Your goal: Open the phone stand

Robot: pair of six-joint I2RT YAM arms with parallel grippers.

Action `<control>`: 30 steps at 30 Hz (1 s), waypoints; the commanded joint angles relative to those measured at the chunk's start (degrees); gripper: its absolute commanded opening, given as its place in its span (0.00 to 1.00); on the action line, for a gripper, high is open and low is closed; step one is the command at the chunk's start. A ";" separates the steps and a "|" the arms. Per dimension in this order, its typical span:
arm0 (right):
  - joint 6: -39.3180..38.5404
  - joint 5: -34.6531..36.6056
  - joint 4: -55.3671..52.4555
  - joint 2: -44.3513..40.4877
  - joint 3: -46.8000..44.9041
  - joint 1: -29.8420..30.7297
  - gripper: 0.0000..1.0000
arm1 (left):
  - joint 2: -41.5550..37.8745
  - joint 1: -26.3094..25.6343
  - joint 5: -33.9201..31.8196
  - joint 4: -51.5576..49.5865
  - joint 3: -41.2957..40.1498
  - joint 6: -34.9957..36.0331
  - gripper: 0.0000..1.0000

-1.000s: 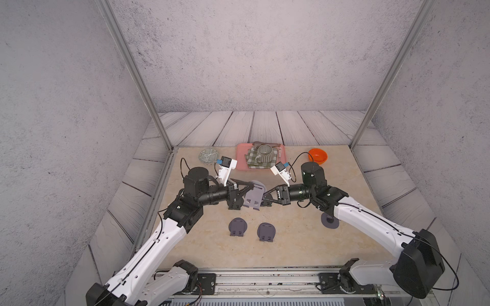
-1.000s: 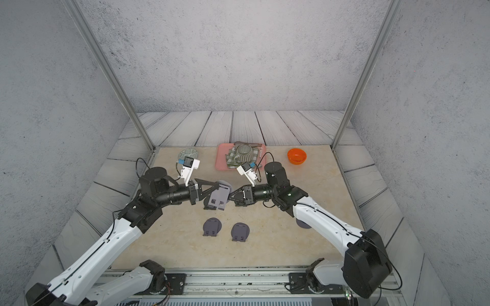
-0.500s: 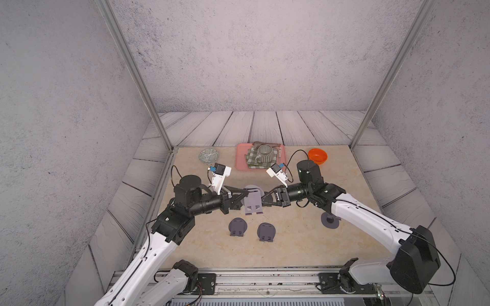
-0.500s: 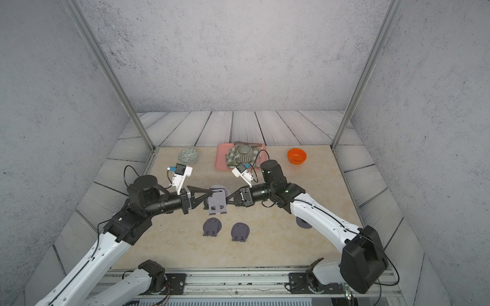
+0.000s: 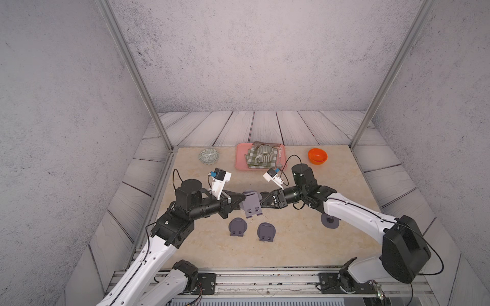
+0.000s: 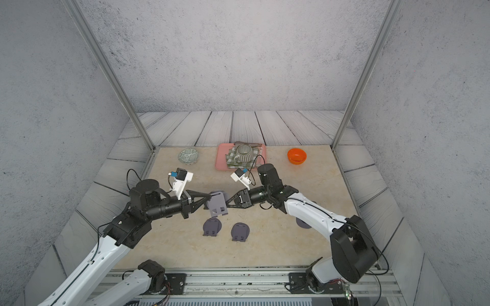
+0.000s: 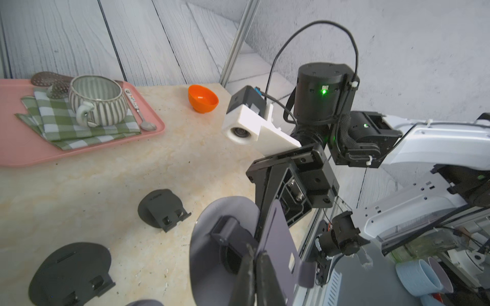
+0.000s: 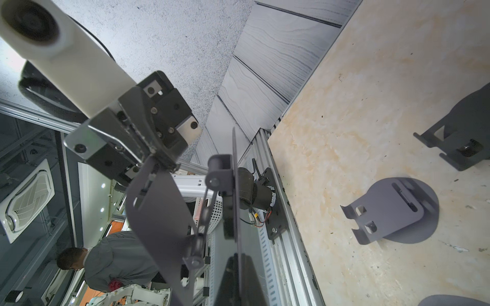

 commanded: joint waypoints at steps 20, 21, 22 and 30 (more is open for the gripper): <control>-3.16 6.35 -15.96 -1.08 -2.99 -1.49 0.00 | 16.17 2.42 4.24 -1.65 29.35 11.60 0.25; -4.24 6.59 -17.21 -2.02 -2.21 -1.47 0.00 | 15.78 2.42 5.77 -2.19 26.86 9.93 0.33; -5.40 7.03 -18.61 -2.82 -1.34 -1.47 0.00 | 15.12 2.41 7.36 -2.07 24.04 8.25 0.40; -5.52 6.72 -17.60 -5.36 2.41 -1.48 0.00 | 10.89 2.42 14.04 2.37 10.18 -0.94 0.61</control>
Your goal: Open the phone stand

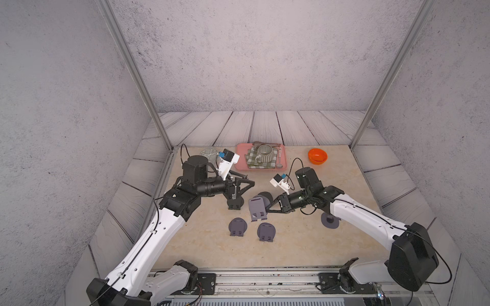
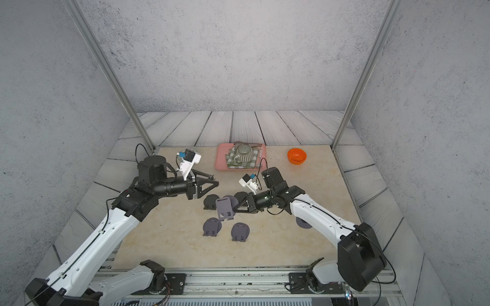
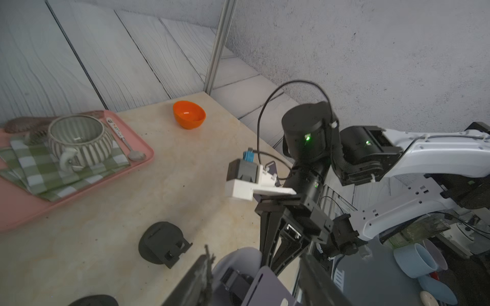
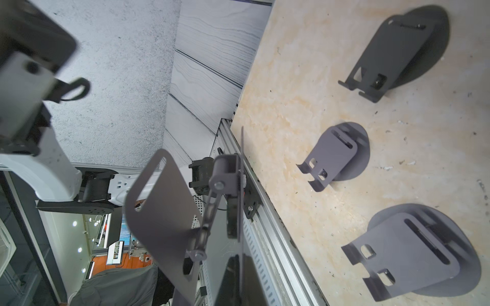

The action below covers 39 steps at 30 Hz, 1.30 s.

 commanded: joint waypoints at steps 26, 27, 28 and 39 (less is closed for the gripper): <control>2.88 -1.98 4.91 -3.81 2.75 0.22 0.00 | 0.33 -2.58 6.27 11.53 -10.55 -10.31 0.67; 2.84 -1.94 4.90 -3.79 2.84 0.28 0.00 | 0.50 -3.01 6.52 11.88 -10.91 -10.38 0.67; 2.82 -1.96 4.84 -3.76 2.99 0.28 0.00 | 0.59 -3.31 6.77 12.62 -11.08 -10.60 0.67; 3.51 -2.16 6.10 -2.24 2.43 0.76 0.00 | 1.21 -4.93 6.54 15.10 -11.04 -11.70 0.23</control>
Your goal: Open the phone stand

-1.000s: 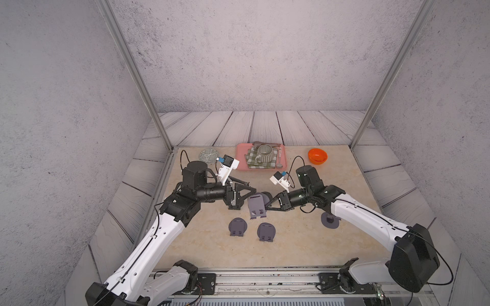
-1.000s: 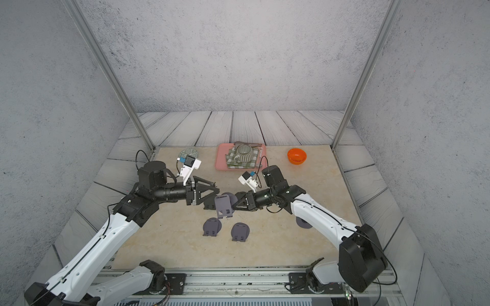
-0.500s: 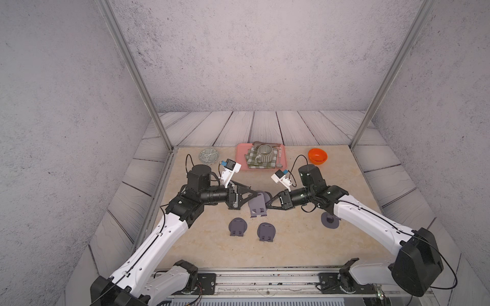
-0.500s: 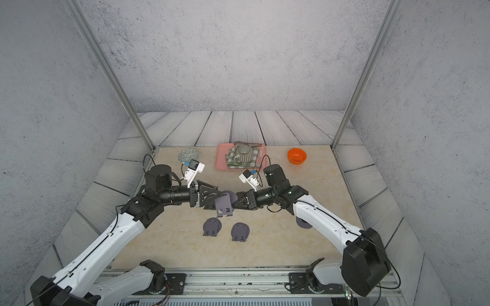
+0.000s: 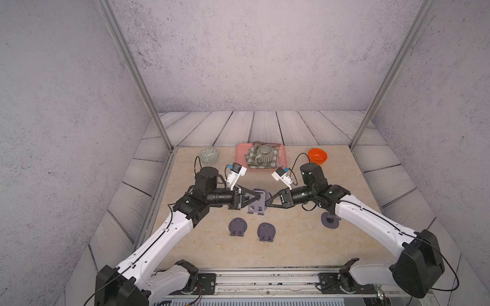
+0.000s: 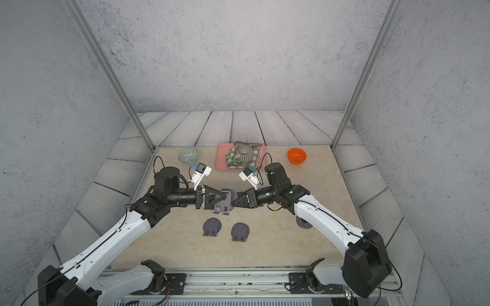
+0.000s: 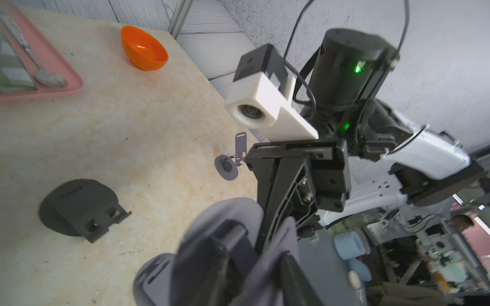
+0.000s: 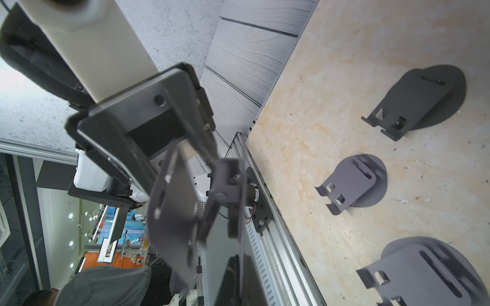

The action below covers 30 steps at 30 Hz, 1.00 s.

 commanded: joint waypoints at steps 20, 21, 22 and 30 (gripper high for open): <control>3.99 -2.66 6.38 2.28 -4.97 1.05 0.00 | -1.39 0.88 -4.56 3.92 7.27 1.21 0.00; 4.64 -2.84 7.36 2.19 -5.98 1.09 0.00 | -0.84 1.07 -5.51 3.85 8.92 1.39 0.00; 5.24 -3.06 8.49 2.11 -6.95 1.09 0.00 | -0.25 1.27 -6.71 3.83 10.45 1.86 0.00; 8.64 -4.16 11.82 4.31 -8.93 1.57 0.00 | 0.95 1.37 -15.28 5.60 17.32 8.78 0.00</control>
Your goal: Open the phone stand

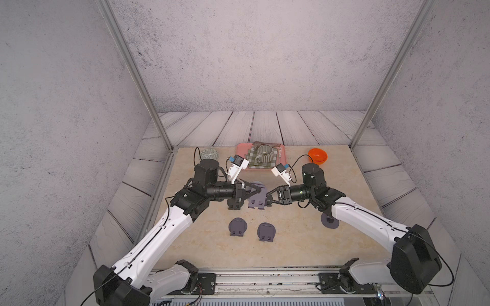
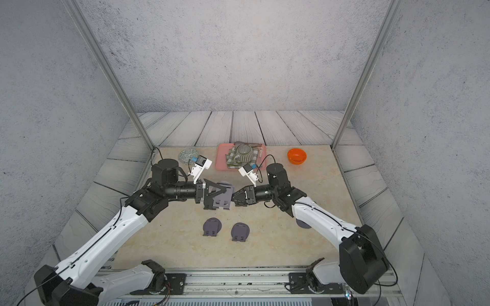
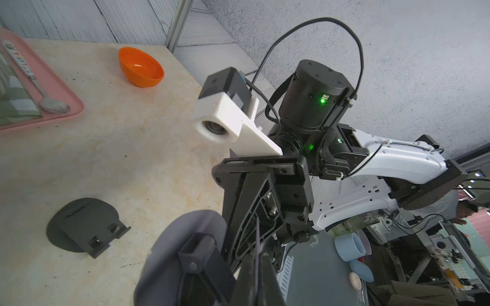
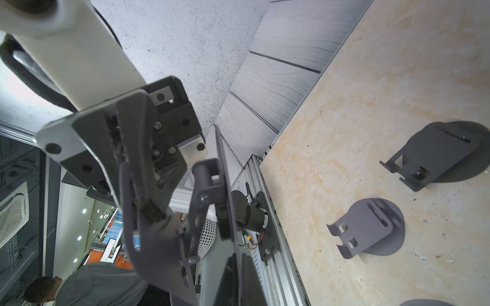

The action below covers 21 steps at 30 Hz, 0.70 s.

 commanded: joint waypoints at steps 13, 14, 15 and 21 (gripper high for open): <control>0.70 0.28 -14.15 0.72 -0.50 1.82 0.00 | -4.05 1.18 -14.79 14.13 2.07 13.23 0.00; 0.61 0.20 -14.30 1.16 -0.28 1.84 0.00 | -5.54 1.17 -16.95 15.74 0.32 13.25 0.00; 0.52 0.03 -14.42 1.66 -0.26 1.92 0.00 | -6.71 1.11 -18.48 17.31 -0.85 13.45 0.00; -0.69 -0.47 -15.22 3.62 -0.85 2.01 0.00 | -3.11 1.17 -13.99 14.76 5.15 11.76 0.00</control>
